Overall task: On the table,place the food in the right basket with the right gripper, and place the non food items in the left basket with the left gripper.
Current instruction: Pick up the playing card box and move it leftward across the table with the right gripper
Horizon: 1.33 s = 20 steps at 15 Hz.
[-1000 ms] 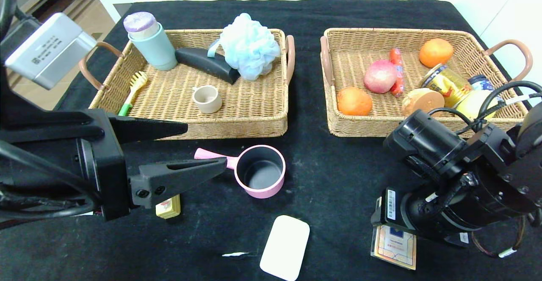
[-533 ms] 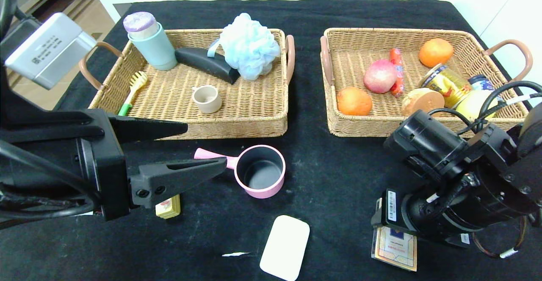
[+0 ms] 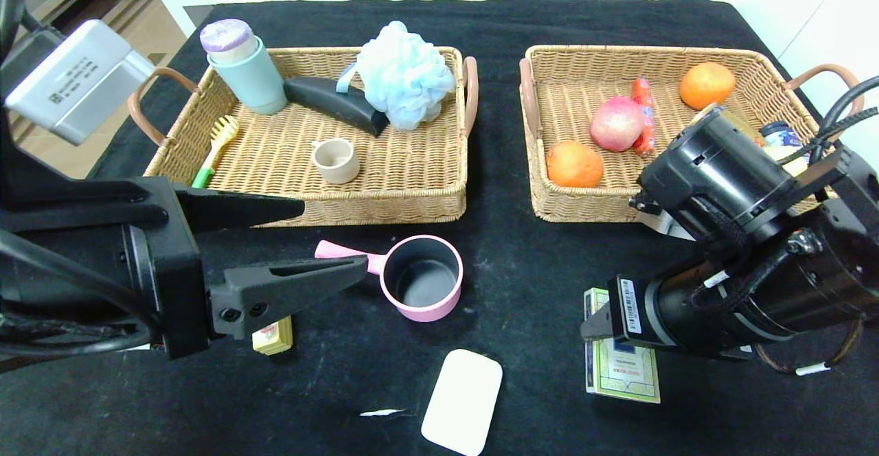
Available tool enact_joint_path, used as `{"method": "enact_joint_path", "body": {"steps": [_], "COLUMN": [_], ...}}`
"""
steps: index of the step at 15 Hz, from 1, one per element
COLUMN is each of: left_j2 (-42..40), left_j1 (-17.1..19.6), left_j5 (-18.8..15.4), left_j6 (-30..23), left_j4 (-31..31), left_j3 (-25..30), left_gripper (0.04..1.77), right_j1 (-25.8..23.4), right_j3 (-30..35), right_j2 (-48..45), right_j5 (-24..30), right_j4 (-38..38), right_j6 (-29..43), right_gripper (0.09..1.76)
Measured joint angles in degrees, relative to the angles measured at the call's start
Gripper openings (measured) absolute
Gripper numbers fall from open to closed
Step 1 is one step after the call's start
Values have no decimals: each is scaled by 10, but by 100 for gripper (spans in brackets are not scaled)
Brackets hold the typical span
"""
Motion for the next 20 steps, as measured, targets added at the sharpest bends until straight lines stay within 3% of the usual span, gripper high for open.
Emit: {"method": "enact_joint_path", "body": {"steps": [5,13,20], "left_j2": [-1,-3,-4], "left_j1": [-2,-4,-5], "left_j5": [0,2,3], "left_j6": [0,1,0], "left_j4": [4,5,6], "left_j3": [-3,-6,-10], "left_gripper": [172,172,172], "right_j1": [2,3,7], "right_j3": [-60,-199,-226], "right_j2": [16,111,138], "right_j5": [26,26,26], "right_j4": [-1,3,7], "right_j6": [-71,-83,-82], "right_gripper": [106,106,106]}}
